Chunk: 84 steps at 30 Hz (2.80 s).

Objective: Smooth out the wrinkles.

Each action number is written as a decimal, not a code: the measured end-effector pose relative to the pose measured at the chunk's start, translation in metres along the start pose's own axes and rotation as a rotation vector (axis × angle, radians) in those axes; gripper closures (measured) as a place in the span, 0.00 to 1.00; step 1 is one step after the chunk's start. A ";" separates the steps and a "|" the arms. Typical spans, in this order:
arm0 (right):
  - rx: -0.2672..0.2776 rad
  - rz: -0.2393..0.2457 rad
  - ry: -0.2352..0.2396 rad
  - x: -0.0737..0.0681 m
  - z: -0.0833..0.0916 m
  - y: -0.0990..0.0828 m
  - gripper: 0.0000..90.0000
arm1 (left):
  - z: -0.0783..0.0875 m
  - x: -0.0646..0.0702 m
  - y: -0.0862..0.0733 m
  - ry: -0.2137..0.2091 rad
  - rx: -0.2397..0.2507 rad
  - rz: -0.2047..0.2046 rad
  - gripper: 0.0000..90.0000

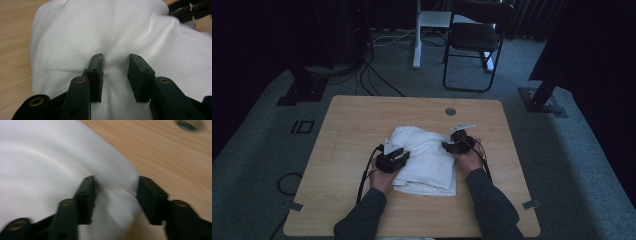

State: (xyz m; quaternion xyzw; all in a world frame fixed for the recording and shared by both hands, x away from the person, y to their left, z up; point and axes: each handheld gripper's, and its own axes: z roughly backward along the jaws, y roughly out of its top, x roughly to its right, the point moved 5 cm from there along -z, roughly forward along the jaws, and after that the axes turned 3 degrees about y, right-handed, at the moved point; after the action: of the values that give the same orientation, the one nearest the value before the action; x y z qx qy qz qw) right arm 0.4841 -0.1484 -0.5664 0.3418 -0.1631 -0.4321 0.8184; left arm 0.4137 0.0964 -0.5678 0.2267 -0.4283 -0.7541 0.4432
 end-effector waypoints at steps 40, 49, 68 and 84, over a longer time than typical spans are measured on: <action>0.036 0.078 0.118 -0.069 0.028 -0.065 0.52 | 0.072 0.016 -0.042 -0.073 0.010 0.016 0.58; 0.063 0.033 0.144 -0.060 0.009 -0.048 0.53 | 0.068 0.012 -0.040 -0.011 0.000 -0.010 0.58; 0.069 0.033 0.166 -0.067 -0.025 -0.011 0.53 | 0.062 -0.028 -0.030 0.089 0.014 0.060 0.59; 0.208 -0.040 0.175 -0.048 0.052 -0.010 0.35 | 0.131 -0.041 0.011 0.085 0.219 0.063 0.51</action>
State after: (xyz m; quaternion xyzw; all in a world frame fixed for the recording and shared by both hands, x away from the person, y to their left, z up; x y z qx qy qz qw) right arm 0.4211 -0.1345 -0.5352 0.4644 -0.1284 -0.3976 0.7809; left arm 0.3454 0.1874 -0.4902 0.2920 -0.4957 -0.6784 0.4570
